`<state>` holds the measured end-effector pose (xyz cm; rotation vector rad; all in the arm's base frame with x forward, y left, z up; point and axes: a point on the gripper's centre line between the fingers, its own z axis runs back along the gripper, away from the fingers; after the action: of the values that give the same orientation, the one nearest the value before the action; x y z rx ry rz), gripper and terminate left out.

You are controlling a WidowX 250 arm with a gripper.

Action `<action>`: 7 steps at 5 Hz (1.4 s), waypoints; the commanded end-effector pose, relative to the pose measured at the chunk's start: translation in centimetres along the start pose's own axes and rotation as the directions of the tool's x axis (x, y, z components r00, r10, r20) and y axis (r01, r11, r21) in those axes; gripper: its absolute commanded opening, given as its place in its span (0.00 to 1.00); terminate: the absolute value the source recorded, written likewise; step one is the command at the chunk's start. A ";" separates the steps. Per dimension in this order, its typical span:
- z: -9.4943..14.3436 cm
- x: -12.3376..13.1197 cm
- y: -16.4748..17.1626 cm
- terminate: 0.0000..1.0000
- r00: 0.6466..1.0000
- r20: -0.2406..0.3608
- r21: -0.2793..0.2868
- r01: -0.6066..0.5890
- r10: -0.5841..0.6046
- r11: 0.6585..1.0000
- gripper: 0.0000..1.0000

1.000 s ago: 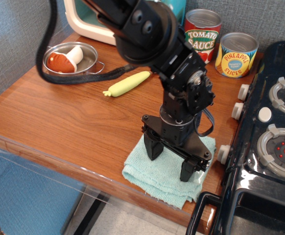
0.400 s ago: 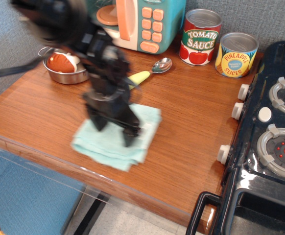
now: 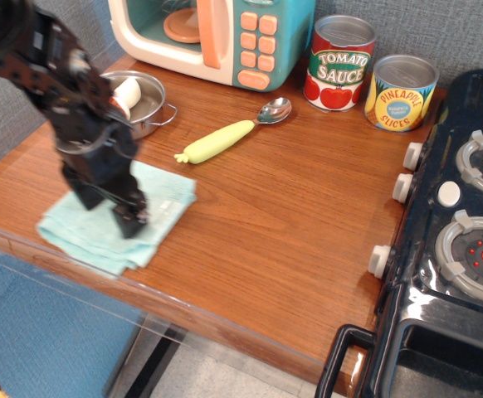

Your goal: Slide the blue napkin all the way to the left

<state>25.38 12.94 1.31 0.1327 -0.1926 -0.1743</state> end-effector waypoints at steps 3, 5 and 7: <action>1.7 0.4 5.5 0.00 0.999 0.020 0.018 0.051 -0.051 0.999 1.00; 7.1 1.1 6.4 0.00 0.997 0.039 0.029 -0.073 0.072 0.997 1.00; 7.6 0.6 6.4 0.00 0.991 0.013 0.015 -0.131 0.131 0.991 1.00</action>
<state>25.29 17.21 7.62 0.0923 -0.1628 -0.0503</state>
